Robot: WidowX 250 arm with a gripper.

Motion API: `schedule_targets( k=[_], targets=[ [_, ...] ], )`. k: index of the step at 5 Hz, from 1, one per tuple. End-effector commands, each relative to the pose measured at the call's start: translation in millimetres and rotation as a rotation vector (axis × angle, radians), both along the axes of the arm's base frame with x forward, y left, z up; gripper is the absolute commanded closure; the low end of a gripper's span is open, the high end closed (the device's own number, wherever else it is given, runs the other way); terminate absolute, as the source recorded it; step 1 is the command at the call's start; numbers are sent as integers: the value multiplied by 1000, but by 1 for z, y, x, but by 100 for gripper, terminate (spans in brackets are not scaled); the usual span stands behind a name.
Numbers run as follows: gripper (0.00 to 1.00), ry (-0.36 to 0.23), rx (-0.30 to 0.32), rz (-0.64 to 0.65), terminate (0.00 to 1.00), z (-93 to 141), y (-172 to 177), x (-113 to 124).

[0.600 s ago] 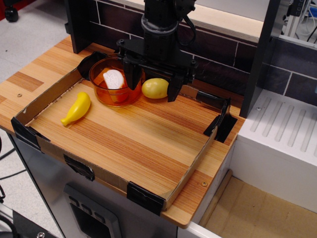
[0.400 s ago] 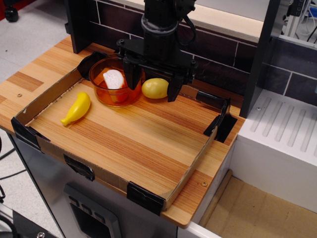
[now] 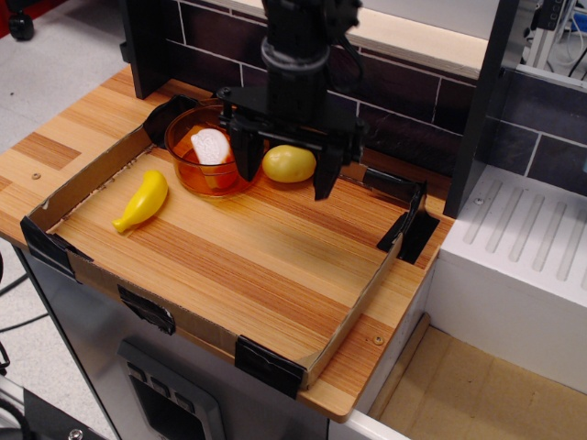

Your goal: Take sushi out of pot

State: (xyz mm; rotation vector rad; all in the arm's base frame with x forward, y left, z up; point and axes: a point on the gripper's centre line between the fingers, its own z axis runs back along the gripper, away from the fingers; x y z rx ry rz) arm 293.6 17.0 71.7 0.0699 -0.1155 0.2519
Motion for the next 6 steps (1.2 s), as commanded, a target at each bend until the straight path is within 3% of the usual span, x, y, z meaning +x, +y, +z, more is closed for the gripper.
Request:
schedule_targets(
  k=[1, 3, 6],
  targets=[
    [0, -167, -8, 181, 0, 47, 30, 7],
    [0, -109, -99, 542, 0, 57, 85, 22],
    [0, 20, -119, 568, 0, 10, 106, 41]
  ],
)
